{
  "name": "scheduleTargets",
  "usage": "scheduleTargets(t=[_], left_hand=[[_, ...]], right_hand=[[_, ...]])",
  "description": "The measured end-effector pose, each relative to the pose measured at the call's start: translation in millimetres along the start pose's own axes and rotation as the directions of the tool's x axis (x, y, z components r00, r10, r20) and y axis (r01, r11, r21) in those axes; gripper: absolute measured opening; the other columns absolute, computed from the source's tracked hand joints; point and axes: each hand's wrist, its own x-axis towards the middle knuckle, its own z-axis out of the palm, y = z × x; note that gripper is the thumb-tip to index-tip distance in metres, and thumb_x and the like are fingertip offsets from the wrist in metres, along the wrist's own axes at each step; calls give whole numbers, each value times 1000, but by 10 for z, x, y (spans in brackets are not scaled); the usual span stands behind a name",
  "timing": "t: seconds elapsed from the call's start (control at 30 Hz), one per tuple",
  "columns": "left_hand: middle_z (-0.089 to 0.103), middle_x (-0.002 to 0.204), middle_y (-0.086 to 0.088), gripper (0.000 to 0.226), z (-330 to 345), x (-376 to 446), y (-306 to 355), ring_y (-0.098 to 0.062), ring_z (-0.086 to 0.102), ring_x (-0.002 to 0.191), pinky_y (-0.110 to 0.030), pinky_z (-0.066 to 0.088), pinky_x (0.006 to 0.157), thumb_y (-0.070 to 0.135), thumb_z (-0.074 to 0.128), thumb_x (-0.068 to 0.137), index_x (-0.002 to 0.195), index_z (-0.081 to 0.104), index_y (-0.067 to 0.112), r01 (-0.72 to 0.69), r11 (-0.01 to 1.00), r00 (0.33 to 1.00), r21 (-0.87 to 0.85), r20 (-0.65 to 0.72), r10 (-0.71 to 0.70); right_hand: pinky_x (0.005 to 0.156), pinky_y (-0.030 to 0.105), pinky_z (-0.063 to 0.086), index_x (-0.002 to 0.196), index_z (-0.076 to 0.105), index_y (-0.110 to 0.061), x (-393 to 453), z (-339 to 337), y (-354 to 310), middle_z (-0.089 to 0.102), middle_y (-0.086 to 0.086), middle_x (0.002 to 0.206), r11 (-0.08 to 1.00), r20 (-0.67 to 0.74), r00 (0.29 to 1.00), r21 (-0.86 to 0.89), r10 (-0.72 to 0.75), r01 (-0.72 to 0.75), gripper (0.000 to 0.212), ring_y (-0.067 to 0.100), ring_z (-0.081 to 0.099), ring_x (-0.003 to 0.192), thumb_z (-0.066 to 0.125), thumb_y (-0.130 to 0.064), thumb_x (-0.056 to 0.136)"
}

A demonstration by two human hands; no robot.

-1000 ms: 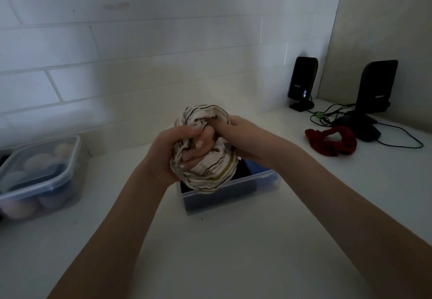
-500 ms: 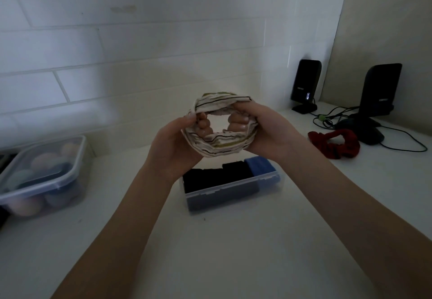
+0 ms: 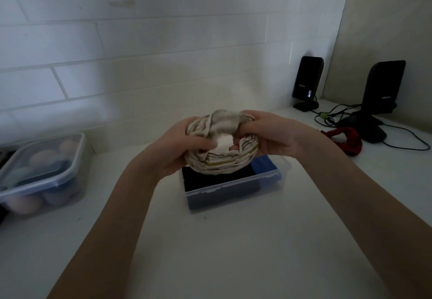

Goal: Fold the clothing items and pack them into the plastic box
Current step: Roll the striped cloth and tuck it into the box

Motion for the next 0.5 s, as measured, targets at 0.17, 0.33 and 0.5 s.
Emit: scheduleTargets(t=[0.17,0.33,0.5], left_hand=[[65,115,-8,79,-139,-132,56,-22,65,99,-29,57,75,-24,62,65,126,50,25,-106,993,968,45,234,93],[69,110,3,52,-158,-185,97,-19,67,98,-27,56,74,-12,74,64,102,71,24,-104,972,964,212,262,46],[69,113,-5,54,-161,-174,93,-23,68,101,-36,57,84,8,87,56,106,70,21,35,912,988,409,121,-92]], right_hand=[[65,36,60,108,48,-12,1,-20,13,62,17,97,997,14,998,-61,55,-54,24,24,65,77,51,4,89],[49,27,58,94,42,-20,-17,-16,14,61,10,94,974,23,996,-210,-85,88,30,20,63,66,53,7,87],[47,26,57,79,53,-19,-21,10,52,62,7,105,939,92,987,-309,-129,151,28,26,66,82,52,7,86]])
